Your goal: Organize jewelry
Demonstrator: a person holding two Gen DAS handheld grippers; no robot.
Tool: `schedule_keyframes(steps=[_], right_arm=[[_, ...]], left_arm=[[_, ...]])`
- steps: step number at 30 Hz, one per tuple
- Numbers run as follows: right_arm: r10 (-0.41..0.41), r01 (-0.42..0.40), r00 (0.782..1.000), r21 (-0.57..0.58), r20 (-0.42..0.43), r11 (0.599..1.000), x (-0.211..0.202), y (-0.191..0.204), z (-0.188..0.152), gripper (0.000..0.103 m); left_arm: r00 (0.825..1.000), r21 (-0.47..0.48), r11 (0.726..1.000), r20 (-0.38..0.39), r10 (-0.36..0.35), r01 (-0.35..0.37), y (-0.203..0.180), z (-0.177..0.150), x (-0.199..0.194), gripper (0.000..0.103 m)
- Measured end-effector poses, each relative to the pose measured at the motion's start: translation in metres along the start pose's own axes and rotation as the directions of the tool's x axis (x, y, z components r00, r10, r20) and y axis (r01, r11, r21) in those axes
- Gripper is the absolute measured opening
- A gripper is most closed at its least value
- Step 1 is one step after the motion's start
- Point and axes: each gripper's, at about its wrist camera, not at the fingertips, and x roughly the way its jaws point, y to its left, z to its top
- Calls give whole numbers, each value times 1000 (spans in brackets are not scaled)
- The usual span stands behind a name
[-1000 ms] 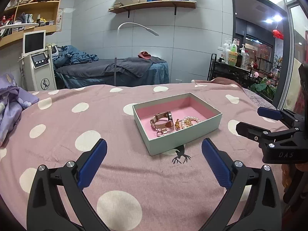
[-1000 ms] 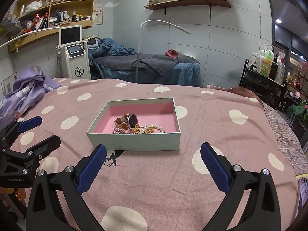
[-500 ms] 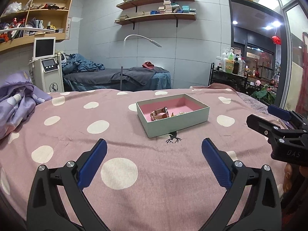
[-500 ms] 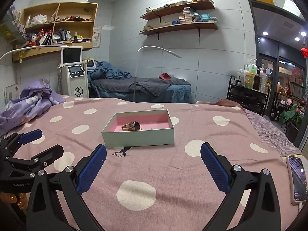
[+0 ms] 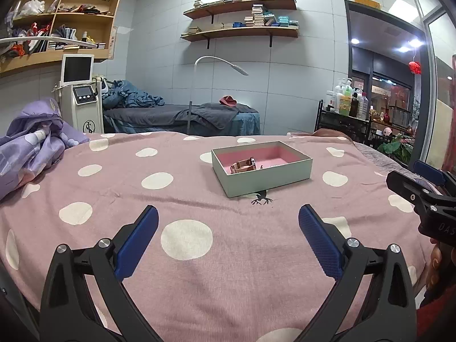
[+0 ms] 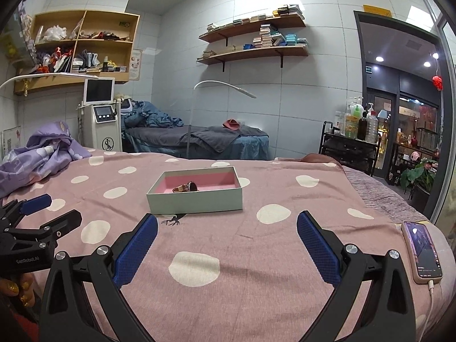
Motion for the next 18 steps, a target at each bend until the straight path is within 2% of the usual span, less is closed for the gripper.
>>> schedule_keyframes(steps=[18], right_arm=[[-2, 2, 1000, -3, 7, 1000, -5, 1, 0, 96]], left_arm=[[1000, -8, 1000, 10, 12, -12, 1, 2, -4, 97]])
